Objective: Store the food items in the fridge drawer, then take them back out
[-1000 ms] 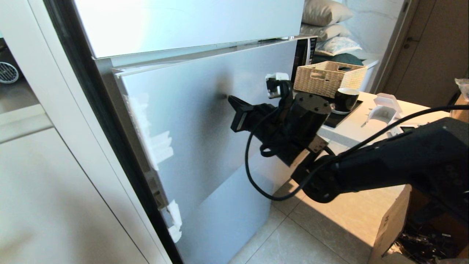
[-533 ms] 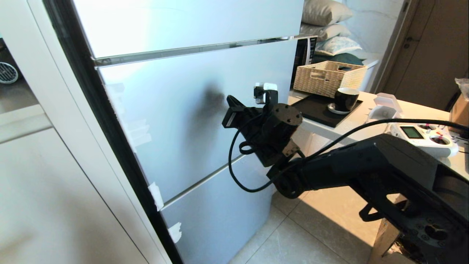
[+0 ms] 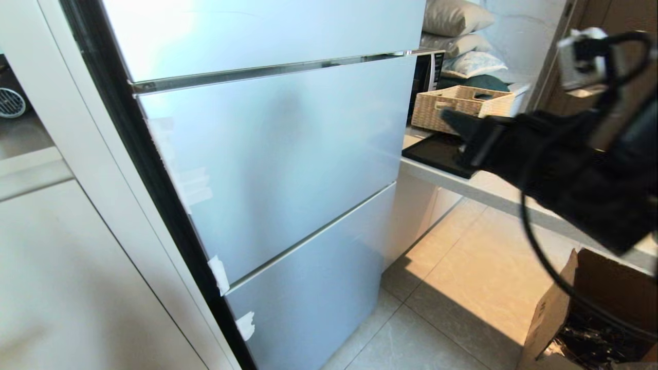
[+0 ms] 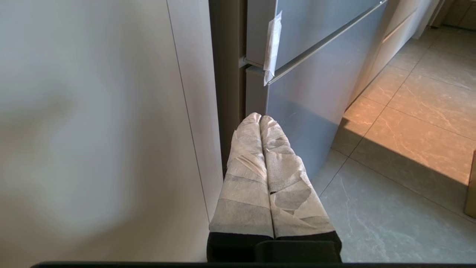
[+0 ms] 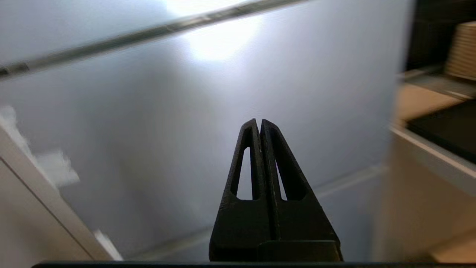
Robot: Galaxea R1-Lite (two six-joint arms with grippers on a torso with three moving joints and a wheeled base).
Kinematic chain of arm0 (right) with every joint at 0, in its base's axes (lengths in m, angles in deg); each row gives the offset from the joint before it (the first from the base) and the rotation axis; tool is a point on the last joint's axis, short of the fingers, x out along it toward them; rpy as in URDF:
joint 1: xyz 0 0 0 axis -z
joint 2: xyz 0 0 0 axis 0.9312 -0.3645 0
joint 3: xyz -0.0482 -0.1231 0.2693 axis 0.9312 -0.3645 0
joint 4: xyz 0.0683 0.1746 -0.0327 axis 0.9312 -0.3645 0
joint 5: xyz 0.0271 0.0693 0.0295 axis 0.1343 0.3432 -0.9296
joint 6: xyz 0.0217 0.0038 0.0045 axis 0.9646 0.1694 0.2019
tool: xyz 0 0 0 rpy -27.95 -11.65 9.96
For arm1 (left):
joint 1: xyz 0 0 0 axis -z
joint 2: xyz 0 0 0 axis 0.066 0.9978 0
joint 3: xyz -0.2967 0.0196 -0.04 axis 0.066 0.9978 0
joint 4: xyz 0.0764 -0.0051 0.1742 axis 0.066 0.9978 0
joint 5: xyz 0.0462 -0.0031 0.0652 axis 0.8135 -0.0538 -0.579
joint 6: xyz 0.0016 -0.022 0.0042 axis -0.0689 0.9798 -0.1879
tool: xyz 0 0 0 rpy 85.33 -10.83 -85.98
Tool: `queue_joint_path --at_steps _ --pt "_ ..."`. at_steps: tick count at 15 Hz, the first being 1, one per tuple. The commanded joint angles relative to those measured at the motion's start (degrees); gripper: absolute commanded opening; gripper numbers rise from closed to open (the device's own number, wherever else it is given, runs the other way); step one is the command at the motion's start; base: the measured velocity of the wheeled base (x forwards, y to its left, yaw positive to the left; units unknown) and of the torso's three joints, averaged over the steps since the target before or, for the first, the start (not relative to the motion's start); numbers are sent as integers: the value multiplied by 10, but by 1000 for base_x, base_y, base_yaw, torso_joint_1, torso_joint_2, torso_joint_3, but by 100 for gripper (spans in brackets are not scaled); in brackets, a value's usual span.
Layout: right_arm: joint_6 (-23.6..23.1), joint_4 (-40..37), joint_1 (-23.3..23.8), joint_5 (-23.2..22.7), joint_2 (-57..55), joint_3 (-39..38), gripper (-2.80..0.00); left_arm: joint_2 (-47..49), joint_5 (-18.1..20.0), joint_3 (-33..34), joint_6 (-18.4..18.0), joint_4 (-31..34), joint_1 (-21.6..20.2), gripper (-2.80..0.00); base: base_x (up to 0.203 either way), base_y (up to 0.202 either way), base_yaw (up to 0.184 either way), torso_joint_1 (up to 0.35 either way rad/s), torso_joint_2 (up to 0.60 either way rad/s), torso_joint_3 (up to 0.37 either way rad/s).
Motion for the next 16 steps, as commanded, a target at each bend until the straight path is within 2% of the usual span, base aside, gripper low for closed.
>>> queue_joint_path --at_steps 1,3,4,6,8,11,14,16 --pt "-21 -54 27 13 223 -130 -280 0 0 0 0 0 0 -280 0 0 0 0 0 0" --pt "-64 -107 67 29 348 -280 -280 0 0 0 0 0 0 -280 0 0 0 0 0 0" --pt "-85 -136 105 26 394 -340 -280 0 0 0 0 0 0 -280 0 0 0 0 0 0" --pt "-112 -200 224 -36 468 -409 -280 0 0 0 0 0 0 -280 0 0 0 0 0 0" --pt "-124 -273 305 -107 552 -451 -280 0 0 0 0 0 0 -280 0 0 0 0 0 0" --pt "-122 -428 324 -136 695 -468 -280 1 0 0 0 0 0 -280 0 0 0 0 0 0" --pt "-105 -469 341 -127 816 -472 -280 0 0 0 0 0 0 -280 0 0 0 0 0 0" --pt "-112 -485 347 -96 846 -481 -280 0 0 0 0 0 0 -280 0 0 0 0 0 0"
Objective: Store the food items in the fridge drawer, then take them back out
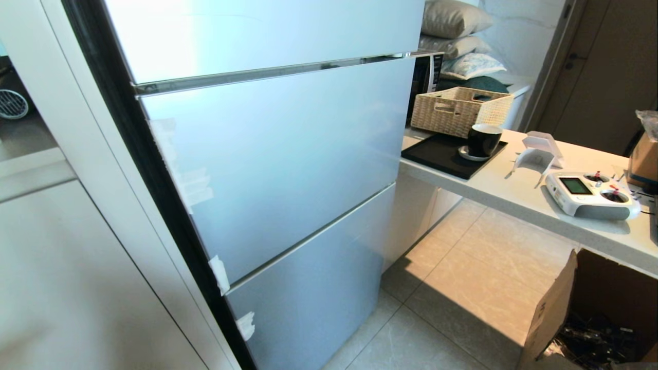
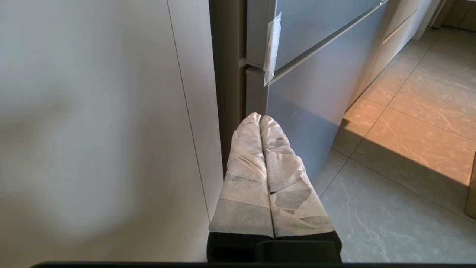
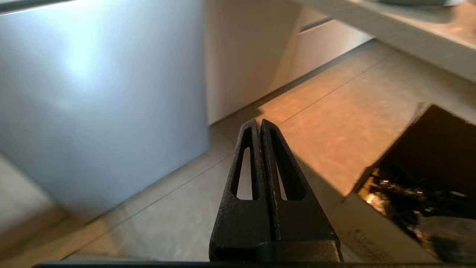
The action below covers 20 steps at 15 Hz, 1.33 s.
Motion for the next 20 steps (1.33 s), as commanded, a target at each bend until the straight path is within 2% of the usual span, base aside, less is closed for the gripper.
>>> queue_joint_path --at_steps 1,6,14,16,18,19,20 --pt "-1 -8 5 14 48 -5 -280 0 0 0 0 0 0 -280 0 0 0 0 0 0" --pt "22 -5 5 14 48 -6 -280 0 0 0 0 0 0 -280 0 0 0 0 0 0" --pt "23 -5 5 14 48 -6 -280 0 -1 -2 -11 -2 0 -280 0 0 0 0 0 0" --pt "22 -5 5 14 48 -6 -280 6 2 -55 -13 -8 0 -280 0 0 0 0 0 0" --pt "23 -5 5 14 48 -6 -280 66 5 -112 4 -9 1 -280 0 0 0 0 0 0" --pt "23 -5 5 14 48 -6 -280 116 6 -134 21 -12 2 -280 0 0 0 0 0 0" --pt "23 -5 5 14 48 -6 -280 180 7 -156 55 -24 2 -280 0 0 0 0 0 0"
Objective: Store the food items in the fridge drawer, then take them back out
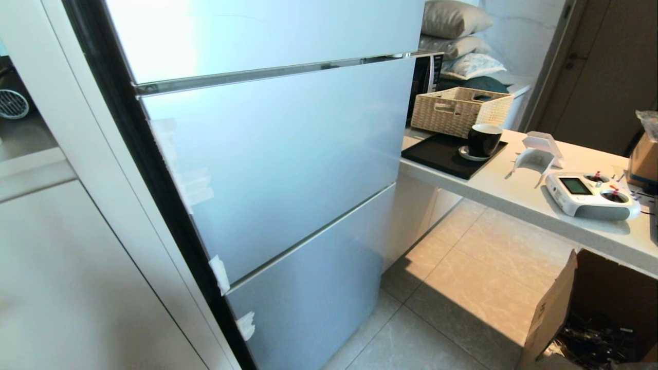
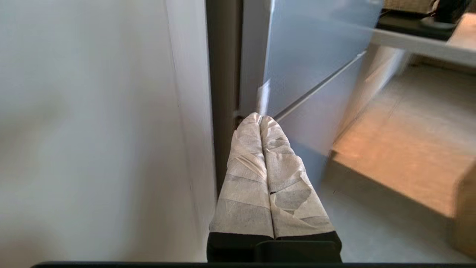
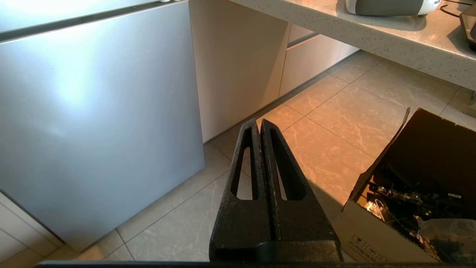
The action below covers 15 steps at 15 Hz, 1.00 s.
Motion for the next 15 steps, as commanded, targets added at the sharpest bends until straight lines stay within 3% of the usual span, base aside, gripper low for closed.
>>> queue_joint_path --at_steps 1,5,7,10,12,15 --pt "-1 0 0 0 -1 0 -280 162 1 -52 70 -26 1 -280 0 0 0 0 0 0" --pt "-1 0 0 0 -1 0 -280 406 3 -122 258 -121 2 -280 0 0 0 0 0 0" --pt "0 0 0 0 -1 0 -280 494 1 -149 318 -176 3 -280 0 0 0 0 0 0" --pt "0 0 0 0 -1 0 -280 582 -26 -180 350 -259 16 -280 0 0 0 0 0 0" --pt "-1 0 0 0 -1 0 -280 619 -63 -200 355 -299 41 -280 0 0 0 0 0 0" --pt "0 0 0 0 -1 0 -280 650 -80 -219 357 -335 51 -280 0 0 0 0 0 0"
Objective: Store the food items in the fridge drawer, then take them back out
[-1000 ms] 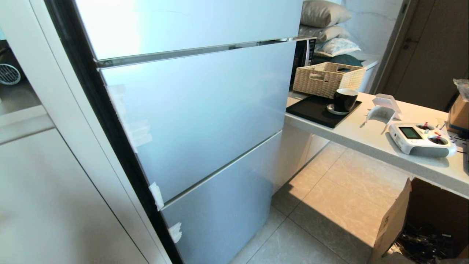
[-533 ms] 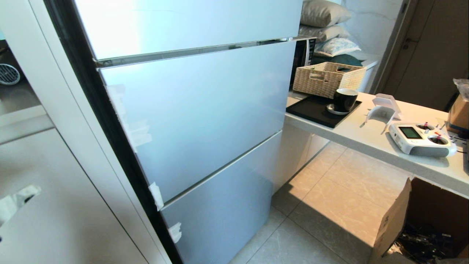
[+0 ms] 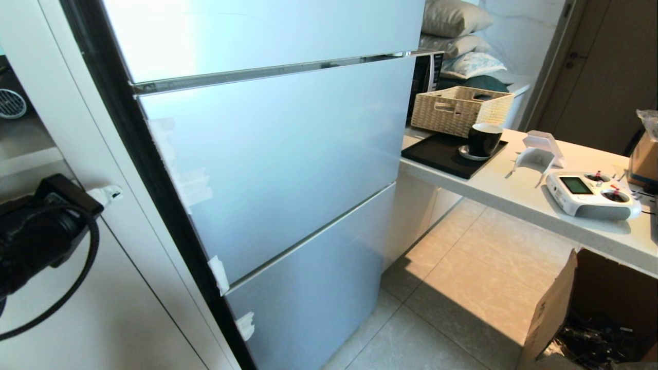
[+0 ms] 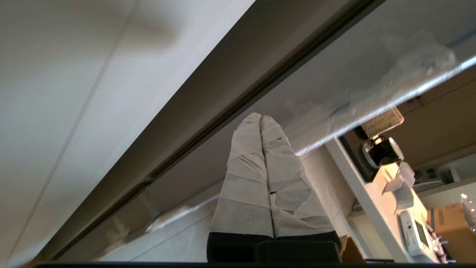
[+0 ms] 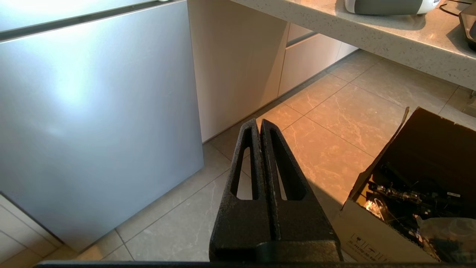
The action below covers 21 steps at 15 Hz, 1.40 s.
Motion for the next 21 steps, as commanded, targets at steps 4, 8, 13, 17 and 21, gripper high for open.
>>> queue_joint_path --at_steps 4,8,13,17,21 --pt "0 0 0 0 -1 0 -280 79 -25 -30 5 -53 25 -280 0 0 0 0 0 0" --pt "0 0 0 0 -1 0 -280 92 -25 -51 5 -54 53 -280 0 0 0 0 0 0" --pt "-1 0 0 0 -1 0 -280 106 -25 -67 9 -54 67 -280 0 0 0 0 0 0" --pt "0 0 0 0 -1 0 -280 99 -22 -61 25 -54 83 -280 0 0 0 0 0 0" --pt "0 0 0 0 -1 0 -280 79 -19 -53 27 -52 113 -280 0 0 0 0 0 0"
